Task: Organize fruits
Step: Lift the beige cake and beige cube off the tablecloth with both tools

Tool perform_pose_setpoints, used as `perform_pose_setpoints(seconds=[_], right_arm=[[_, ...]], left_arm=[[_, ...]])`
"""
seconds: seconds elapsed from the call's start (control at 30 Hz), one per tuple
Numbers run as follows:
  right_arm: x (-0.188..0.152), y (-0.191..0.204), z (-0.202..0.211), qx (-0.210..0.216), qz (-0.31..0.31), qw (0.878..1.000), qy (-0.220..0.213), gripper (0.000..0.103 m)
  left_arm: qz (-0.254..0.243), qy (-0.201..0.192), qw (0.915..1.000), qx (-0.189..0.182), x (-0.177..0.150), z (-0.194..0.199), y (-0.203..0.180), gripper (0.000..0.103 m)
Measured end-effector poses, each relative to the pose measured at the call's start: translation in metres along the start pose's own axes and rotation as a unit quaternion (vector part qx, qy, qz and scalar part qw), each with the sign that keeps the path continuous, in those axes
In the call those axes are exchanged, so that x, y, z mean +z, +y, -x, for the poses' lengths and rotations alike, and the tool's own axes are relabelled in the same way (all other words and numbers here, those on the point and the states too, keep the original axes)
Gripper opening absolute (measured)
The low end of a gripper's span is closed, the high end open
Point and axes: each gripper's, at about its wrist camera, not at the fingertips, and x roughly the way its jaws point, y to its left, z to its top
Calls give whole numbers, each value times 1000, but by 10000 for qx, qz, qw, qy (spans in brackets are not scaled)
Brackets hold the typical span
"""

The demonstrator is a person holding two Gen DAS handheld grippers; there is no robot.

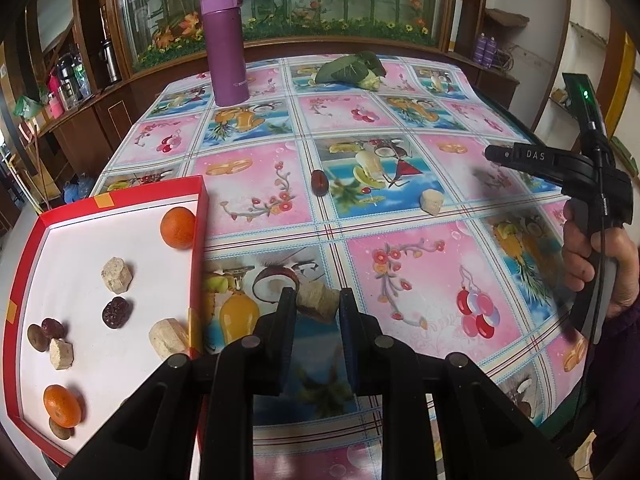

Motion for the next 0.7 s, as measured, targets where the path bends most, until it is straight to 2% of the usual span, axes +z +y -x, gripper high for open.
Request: perform_pose_setpoints(seconds=[0.27, 0.47, 0.7], right_arm=[[2, -2, 9, 85, -69, 9999, -113, 24], [3, -5, 11, -123, -124, 9995, -244, 24], [-1, 3, 5, -611, -111, 9974, -364, 23]], left_arm=[[-76, 18, 10000, -7, -6, 2, -12, 21], [-38, -33, 9999, -144, -15, 9, -10, 21], [206, -244, 9989, -351, -23, 23, 13, 21]])
